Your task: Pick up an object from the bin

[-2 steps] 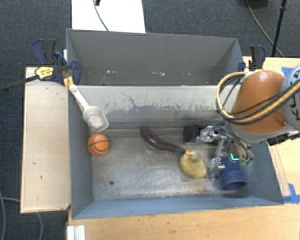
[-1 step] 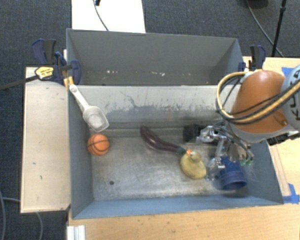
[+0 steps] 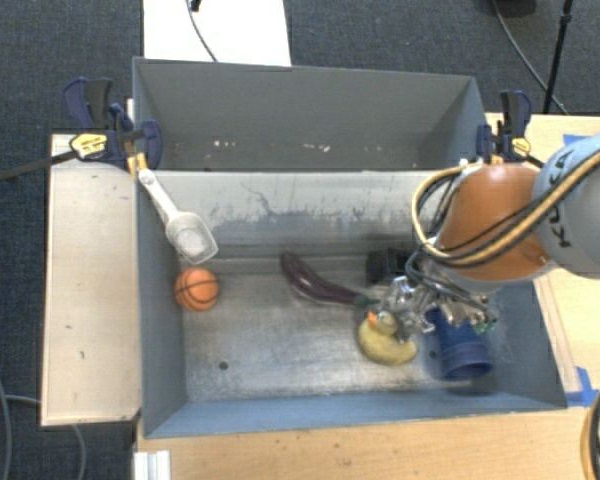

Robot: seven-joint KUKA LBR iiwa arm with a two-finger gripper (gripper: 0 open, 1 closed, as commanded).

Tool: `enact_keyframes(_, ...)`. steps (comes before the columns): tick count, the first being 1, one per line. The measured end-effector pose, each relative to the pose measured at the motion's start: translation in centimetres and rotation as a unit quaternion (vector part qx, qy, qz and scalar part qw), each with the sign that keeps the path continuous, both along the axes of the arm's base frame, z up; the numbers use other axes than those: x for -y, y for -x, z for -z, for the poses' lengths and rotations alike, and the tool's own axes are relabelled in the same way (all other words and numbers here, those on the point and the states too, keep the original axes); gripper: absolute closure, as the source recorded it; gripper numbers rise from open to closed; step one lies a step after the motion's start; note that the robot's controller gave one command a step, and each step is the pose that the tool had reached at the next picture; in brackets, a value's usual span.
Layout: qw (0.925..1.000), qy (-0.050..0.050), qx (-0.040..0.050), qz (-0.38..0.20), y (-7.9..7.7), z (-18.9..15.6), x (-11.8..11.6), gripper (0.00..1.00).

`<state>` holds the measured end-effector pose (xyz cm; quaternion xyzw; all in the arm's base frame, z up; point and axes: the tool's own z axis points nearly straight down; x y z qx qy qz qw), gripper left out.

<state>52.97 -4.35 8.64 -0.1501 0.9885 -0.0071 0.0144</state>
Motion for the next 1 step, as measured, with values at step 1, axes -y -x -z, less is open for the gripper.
enact_keyframes(1,1.0000,0.000,0.0000,0.000,0.00,0.02,0.00,1.00)
